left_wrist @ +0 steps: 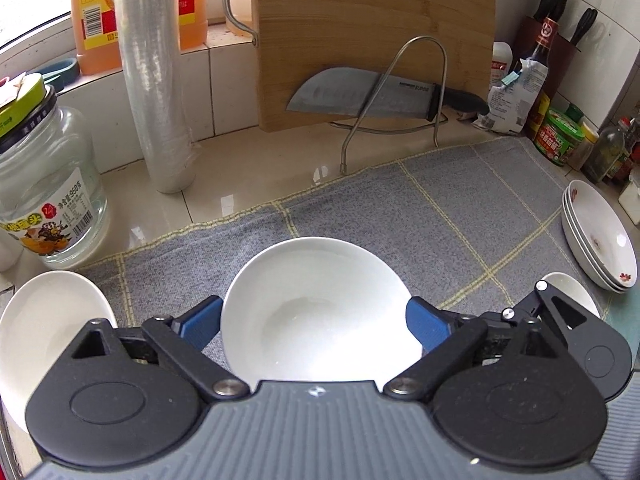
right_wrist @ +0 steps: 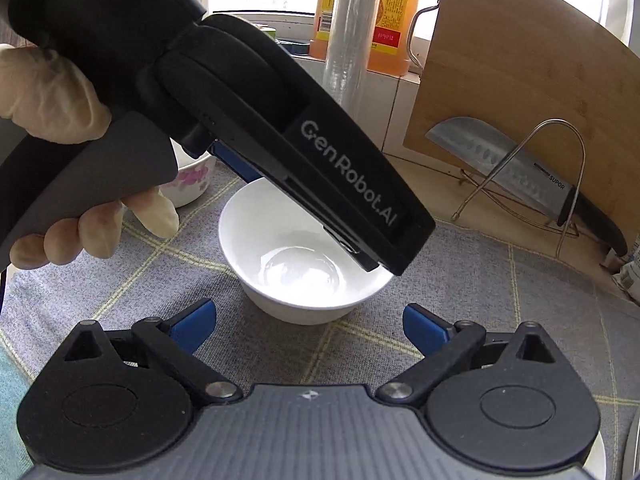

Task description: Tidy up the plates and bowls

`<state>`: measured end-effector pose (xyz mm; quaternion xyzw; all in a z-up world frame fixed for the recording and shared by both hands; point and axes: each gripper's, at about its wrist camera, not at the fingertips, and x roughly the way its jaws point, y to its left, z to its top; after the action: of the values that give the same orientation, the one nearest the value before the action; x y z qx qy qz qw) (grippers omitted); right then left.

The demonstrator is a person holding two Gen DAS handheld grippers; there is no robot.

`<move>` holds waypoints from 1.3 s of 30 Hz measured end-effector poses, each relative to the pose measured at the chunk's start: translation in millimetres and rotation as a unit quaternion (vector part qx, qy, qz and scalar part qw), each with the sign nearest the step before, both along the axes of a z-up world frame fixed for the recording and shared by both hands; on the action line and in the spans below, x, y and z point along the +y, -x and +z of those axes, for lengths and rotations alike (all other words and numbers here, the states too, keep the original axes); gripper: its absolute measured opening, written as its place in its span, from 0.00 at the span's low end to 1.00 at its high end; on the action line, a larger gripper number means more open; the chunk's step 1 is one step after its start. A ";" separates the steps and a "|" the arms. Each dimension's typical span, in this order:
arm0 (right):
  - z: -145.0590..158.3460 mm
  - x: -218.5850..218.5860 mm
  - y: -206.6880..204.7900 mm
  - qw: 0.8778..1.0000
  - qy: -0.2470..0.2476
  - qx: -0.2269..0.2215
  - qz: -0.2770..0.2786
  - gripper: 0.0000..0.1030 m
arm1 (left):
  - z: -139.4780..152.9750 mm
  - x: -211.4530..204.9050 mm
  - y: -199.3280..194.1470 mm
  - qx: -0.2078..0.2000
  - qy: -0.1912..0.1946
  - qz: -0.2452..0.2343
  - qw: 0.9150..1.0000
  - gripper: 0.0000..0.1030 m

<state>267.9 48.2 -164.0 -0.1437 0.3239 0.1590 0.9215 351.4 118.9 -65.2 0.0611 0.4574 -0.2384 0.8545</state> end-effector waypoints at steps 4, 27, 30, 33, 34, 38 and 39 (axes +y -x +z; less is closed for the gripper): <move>-1.4 -1.8 -4.2 1.000 -0.015 0.003 0.001 0.92 | -2.8 -0.3 -3.3 0.005 -0.004 -0.014 1.000 0.91; -0.8 -2.6 -13.0 1.000 -0.028 -0.013 0.004 0.83 | -6.4 2.7 -15.3 0.023 0.014 -0.028 0.999 0.88; -1.2 -1.3 -11.6 1.000 -0.024 -0.014 0.006 0.83 | -6.8 2.8 -17.0 0.021 0.014 -0.034 0.999 0.88; -1.2 -1.2 -10.2 1.000 -0.025 -0.014 0.005 0.83 | -6.9 3.3 -19.2 0.023 0.022 -0.036 0.999 0.88; -1.1 -1.5 -10.5 1.000 -0.026 -0.014 0.004 0.83 | -6.7 3.3 -19.9 0.024 0.023 -0.036 0.999 0.88; -1.6 -1.0 -10.1 1.000 -0.026 -0.015 0.002 0.83 | -6.0 3.8 -20.0 0.025 0.024 -0.039 0.999 0.87; -1.8 -1.1 -9.9 1.000 -0.026 -0.015 0.002 0.83 | -5.7 4.1 -20.0 0.025 0.025 -0.040 0.999 0.86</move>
<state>277.8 47.2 -165.8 -0.1230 0.3052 0.1670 0.9294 371.4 123.0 -70.9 0.0523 0.4702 -0.2852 0.8336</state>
